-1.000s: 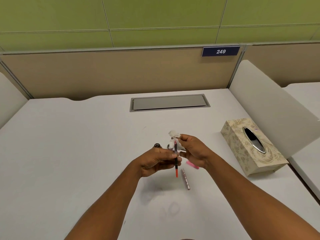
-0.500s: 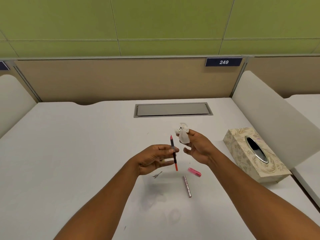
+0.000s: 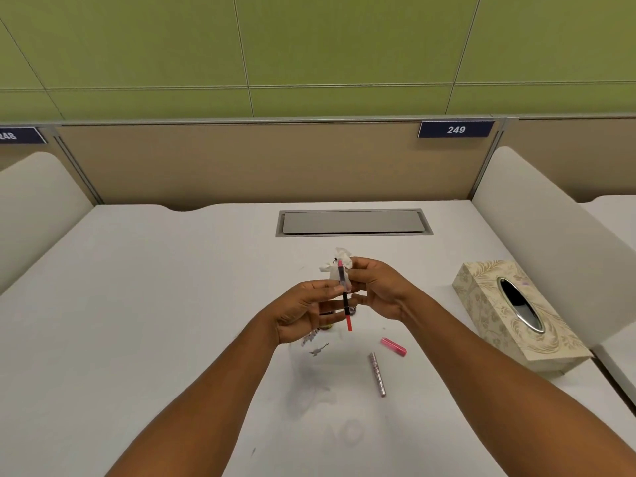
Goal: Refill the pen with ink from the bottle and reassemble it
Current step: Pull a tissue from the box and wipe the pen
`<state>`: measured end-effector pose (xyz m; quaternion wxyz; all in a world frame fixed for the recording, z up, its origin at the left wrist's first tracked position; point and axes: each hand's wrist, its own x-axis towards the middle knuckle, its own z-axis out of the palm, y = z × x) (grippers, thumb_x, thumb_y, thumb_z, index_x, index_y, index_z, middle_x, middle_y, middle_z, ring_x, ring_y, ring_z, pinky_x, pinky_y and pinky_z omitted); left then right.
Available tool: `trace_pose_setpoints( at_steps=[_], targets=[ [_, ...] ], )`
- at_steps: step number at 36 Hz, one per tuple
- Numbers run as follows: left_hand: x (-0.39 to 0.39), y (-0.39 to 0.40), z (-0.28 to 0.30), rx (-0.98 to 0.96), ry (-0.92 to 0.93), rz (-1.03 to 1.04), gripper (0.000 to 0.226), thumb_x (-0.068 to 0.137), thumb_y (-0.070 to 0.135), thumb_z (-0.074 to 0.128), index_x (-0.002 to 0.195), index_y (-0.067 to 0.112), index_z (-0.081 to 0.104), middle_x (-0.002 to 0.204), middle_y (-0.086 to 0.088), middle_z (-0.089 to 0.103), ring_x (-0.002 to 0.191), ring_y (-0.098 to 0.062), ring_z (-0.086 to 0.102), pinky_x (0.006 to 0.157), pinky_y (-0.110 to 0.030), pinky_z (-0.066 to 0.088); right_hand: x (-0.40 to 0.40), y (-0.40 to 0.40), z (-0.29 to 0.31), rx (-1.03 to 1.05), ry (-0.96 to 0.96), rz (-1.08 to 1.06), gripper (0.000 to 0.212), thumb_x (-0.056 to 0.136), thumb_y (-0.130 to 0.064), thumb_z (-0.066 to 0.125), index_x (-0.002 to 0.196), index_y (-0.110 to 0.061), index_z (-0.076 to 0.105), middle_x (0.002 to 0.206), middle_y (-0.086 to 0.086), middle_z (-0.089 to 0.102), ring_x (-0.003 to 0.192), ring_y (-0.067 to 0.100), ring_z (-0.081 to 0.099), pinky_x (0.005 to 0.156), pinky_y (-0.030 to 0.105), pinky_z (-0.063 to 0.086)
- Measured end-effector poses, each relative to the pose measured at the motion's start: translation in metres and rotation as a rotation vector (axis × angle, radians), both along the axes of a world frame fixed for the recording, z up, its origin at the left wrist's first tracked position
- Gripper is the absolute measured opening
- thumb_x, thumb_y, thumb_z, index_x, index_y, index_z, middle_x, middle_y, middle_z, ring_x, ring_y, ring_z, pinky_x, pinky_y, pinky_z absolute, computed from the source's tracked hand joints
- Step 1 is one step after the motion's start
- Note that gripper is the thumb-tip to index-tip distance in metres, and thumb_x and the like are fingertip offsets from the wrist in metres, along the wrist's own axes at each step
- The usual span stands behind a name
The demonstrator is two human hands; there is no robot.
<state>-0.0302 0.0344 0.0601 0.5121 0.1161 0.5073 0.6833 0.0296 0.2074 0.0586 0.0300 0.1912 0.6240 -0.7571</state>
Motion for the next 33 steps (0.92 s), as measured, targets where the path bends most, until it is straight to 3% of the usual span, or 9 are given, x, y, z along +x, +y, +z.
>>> trace_pose_setpoints(
  at_steps=[3,7,9,15,18,23,33],
  targets=[
    [0.000,-0.002,-0.001,0.001,-0.001,0.038,0.032,0.096,0.014,0.062,0.126,0.006,0.067,0.129,-0.015,0.068,0.118,-0.035,0.066,0.087,-0.036,0.056,-0.002,0.002,-0.005,-0.004,0.001,0.026,0.026,0.096,-0.016,0.061,0.119,-0.008,0.069,0.123,0.021,0.067,0.098,0.026,0.062,0.094,0.047,0.047],
    [0.001,-0.005,-0.007,-0.001,-0.005,0.083,0.030,0.095,0.013,0.063,0.124,0.006,0.069,0.128,-0.015,0.069,0.121,-0.036,0.064,0.103,-0.044,0.050,-0.002,0.003,-0.009,-0.019,0.001,0.017,0.029,0.094,-0.019,0.064,0.121,-0.009,0.069,0.125,0.021,0.066,0.101,0.025,0.064,0.102,0.050,0.042],
    [0.003,-0.004,-0.008,-0.024,0.012,0.095,0.026,0.093,0.013,0.064,0.117,0.006,0.072,0.125,-0.016,0.070,0.119,-0.036,0.065,0.106,-0.046,0.048,-0.001,0.002,-0.010,-0.028,-0.003,0.026,0.028,0.095,-0.019,0.062,0.121,-0.010,0.069,0.124,0.019,0.067,0.103,0.027,0.064,0.099,0.048,0.043],
    [0.008,-0.001,-0.008,-0.042,0.041,0.118,0.017,0.094,0.012,0.063,0.103,0.008,0.077,0.101,-0.011,0.077,0.090,-0.022,0.076,0.093,-0.039,0.052,0.001,-0.004,-0.011,-0.066,-0.026,0.023,0.026,0.098,-0.019,0.059,0.120,-0.012,0.070,0.111,0.014,0.070,0.091,0.020,0.064,0.079,0.036,0.047],
    [0.008,-0.001,-0.010,-0.053,0.061,0.128,0.021,0.094,0.014,0.064,0.110,0.007,0.075,0.108,-0.012,0.076,0.094,-0.021,0.074,0.094,-0.037,0.053,0.003,-0.003,-0.012,-0.083,-0.050,0.036,0.026,0.096,-0.020,0.062,0.119,-0.013,0.071,0.101,0.011,0.068,0.084,0.017,0.060,0.074,0.032,0.044],
    [0.006,-0.003,-0.017,-0.071,0.074,0.120,0.026,0.092,0.015,0.066,0.114,0.004,0.075,0.120,-0.016,0.073,0.114,-0.031,0.068,0.102,-0.042,0.050,0.009,0.001,-0.017,-0.099,-0.107,0.017,0.029,0.096,-0.022,0.061,0.121,-0.009,0.069,0.087,0.005,0.067,0.081,0.019,0.059,0.081,0.037,0.044],
    [0.007,-0.010,-0.017,-0.037,0.034,0.129,0.035,0.084,0.014,0.071,0.116,-0.001,0.072,0.114,-0.016,0.073,0.104,-0.028,0.072,0.109,-0.047,0.044,0.024,0.007,-0.029,0.039,-0.175,-0.037,0.027,0.096,-0.029,0.059,0.113,-0.014,0.073,0.101,0.008,0.071,0.090,0.020,0.065,0.075,0.033,0.046]
  ],
)
